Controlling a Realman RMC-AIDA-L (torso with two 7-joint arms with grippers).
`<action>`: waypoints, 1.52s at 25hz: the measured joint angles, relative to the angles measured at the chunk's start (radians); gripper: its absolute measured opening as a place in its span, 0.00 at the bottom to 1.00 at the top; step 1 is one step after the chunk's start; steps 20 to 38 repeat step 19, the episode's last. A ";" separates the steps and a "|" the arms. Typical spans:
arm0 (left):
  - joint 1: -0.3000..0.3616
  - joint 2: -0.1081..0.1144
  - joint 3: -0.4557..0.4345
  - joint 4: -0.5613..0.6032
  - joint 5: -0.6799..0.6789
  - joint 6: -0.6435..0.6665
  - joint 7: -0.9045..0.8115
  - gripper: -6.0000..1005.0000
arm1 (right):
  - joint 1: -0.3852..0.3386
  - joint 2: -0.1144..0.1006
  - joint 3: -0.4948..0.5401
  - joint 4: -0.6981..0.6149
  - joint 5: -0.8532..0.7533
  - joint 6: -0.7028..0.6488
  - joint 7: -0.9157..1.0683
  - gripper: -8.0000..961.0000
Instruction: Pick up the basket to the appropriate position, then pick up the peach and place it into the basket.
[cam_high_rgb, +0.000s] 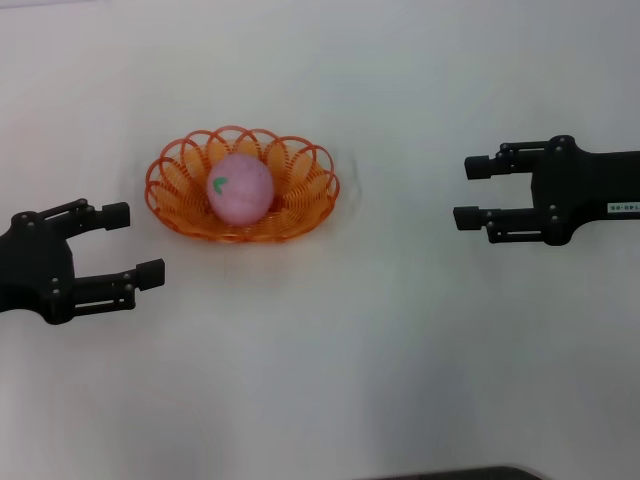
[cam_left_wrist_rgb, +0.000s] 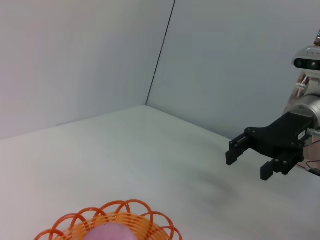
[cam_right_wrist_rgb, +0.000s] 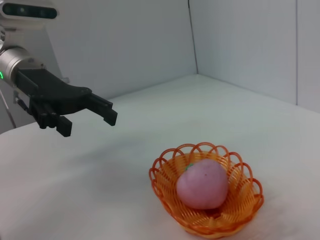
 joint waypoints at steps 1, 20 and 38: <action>0.000 0.000 0.000 0.000 0.000 0.000 0.000 0.88 | 0.002 0.001 0.000 0.001 -0.002 0.000 0.000 0.72; 0.000 -0.003 0.005 -0.004 0.000 0.000 0.000 0.88 | 0.018 0.005 -0.004 0.001 -0.009 0.010 0.001 0.72; 0.000 -0.003 0.005 -0.004 0.000 0.000 0.000 0.88 | 0.018 0.005 -0.004 0.001 -0.009 0.010 0.001 0.72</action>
